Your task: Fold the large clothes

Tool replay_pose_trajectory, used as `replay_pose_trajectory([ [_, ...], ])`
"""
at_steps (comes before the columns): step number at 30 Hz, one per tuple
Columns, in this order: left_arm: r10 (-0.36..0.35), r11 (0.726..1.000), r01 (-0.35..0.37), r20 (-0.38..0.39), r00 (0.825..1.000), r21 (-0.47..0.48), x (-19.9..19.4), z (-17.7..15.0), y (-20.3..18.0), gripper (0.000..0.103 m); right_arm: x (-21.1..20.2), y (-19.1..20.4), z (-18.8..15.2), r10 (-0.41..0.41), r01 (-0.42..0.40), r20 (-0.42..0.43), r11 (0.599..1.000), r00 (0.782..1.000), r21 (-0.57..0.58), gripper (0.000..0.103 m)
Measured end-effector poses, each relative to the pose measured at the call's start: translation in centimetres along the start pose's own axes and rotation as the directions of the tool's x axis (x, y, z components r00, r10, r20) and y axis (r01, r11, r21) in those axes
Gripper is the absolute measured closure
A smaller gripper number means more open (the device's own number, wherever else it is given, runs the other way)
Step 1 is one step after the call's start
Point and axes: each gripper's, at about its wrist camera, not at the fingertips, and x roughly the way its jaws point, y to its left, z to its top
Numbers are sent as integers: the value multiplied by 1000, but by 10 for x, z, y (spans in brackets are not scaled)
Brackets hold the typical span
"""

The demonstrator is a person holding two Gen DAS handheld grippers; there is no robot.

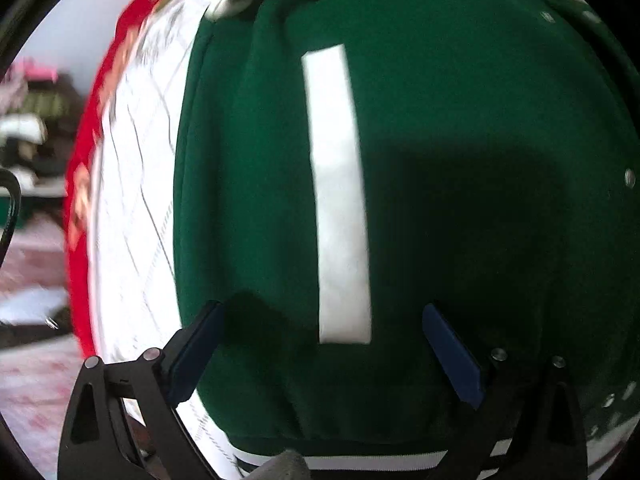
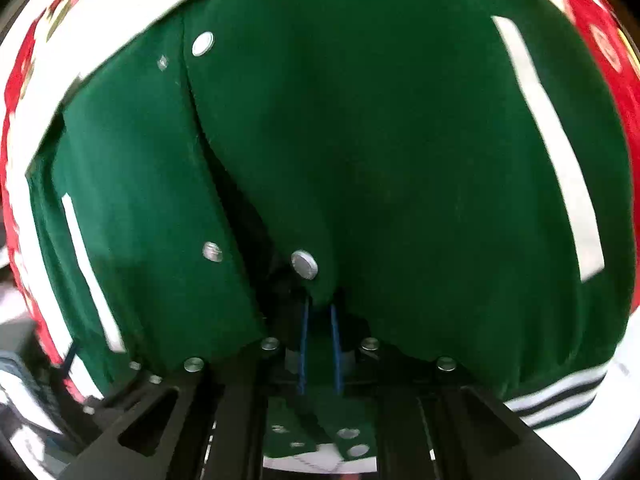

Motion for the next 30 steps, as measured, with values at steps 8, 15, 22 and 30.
replay_pose_trajectory([
  [8,-20,999,18,35,999,34,-11,-3,14,0,-3,17,-4,20,-28,-80,995,997,-100,81],
  [15,-142,990,141,123,982,13,-78,31,-14,1,-129,-112,6,120,-127,88,988,989,83,56],
  [22,-131,991,127,215,968,32,-105,98,-113,0,-156,-250,96,146,-181,188,966,971,185,56],
  [30,157,985,-168,191,969,42,-61,147,-198,0,-54,-220,222,306,-313,95,946,947,80,69],
])
